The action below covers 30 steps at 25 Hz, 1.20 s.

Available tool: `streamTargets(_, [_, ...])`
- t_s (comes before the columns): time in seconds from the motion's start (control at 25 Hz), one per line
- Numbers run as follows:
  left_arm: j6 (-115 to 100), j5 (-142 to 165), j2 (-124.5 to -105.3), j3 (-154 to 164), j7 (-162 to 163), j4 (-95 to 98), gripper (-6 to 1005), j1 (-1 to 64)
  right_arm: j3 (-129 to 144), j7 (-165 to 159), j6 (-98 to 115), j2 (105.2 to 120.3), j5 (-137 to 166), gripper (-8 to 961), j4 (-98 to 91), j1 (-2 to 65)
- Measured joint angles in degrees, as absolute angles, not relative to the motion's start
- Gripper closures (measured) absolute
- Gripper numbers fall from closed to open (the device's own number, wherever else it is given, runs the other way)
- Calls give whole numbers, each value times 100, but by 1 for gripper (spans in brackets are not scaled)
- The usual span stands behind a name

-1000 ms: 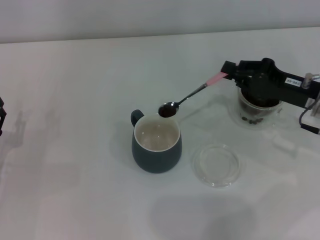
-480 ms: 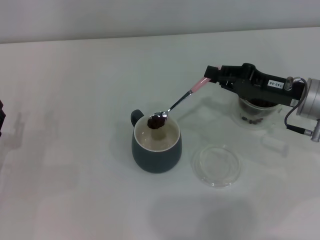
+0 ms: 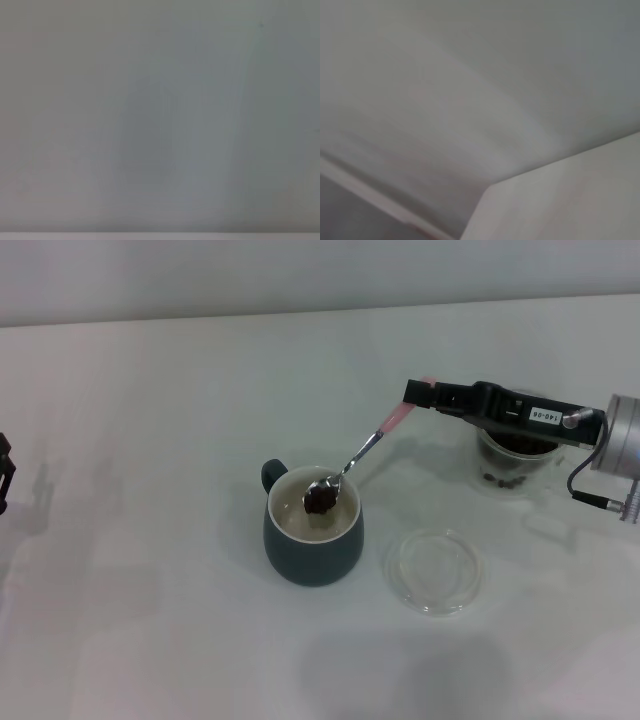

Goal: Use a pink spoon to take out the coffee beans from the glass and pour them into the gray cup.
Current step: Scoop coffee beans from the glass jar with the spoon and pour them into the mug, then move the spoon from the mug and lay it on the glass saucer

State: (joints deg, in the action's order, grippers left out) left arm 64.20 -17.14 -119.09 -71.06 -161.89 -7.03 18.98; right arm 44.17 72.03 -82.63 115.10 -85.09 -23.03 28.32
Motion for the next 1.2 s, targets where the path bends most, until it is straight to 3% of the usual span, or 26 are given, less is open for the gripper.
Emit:
streamTargets(0.6, [6409, -1705, -11900, -7104, -16189, -704, 459, 1905, 4938, 8185, -8357, 11532, -8635, 792, -2589, 2916])
streamTargets(1.2, [6320, -1732, -11900, -7120, -16189, -703, 459, 1959, 4913, 7008, -8818, 11480, -9239, 784, -2602, 2837])
